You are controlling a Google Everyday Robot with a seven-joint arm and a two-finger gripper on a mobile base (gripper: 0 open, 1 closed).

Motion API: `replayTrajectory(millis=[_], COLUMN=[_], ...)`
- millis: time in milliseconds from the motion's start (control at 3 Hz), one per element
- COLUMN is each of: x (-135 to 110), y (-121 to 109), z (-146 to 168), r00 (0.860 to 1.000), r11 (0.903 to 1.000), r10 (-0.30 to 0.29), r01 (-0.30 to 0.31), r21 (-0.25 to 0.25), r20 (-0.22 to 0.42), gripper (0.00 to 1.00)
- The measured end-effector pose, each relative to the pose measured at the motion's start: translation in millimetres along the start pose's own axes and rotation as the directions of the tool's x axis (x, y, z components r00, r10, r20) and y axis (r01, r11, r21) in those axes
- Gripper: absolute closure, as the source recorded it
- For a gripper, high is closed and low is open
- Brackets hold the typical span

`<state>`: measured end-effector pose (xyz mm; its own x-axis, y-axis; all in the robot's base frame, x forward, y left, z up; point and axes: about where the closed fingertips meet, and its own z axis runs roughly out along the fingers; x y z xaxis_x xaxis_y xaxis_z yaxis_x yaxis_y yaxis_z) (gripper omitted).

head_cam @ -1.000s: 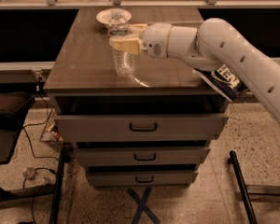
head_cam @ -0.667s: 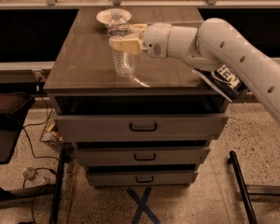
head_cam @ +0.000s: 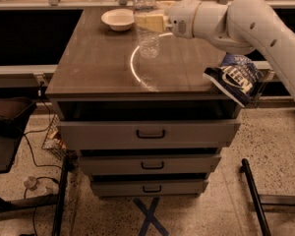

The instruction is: Move water bottle near paper bowl

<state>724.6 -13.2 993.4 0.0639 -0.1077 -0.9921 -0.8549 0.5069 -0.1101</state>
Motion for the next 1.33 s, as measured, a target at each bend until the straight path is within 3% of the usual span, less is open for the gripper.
replayTrajectory(millis=[333,667,1000,1333], x=[-11,-18,-21,-17], y=[-64,-153,-189,-218], z=[-8,-3,13,25], r00=[0.996,0.975,0.964,0.959], r11=[0.9886,0.9388,0.9033,0.8568], r10=[0.086,0.206,0.251,0.274], r01=[-0.087,-0.221,-0.264,-0.276], r21=[0.123,0.264,0.338,0.436], r20=[0.017,0.085,0.084,0.069], gripper=[1.00,1.00,1.00,1.00])
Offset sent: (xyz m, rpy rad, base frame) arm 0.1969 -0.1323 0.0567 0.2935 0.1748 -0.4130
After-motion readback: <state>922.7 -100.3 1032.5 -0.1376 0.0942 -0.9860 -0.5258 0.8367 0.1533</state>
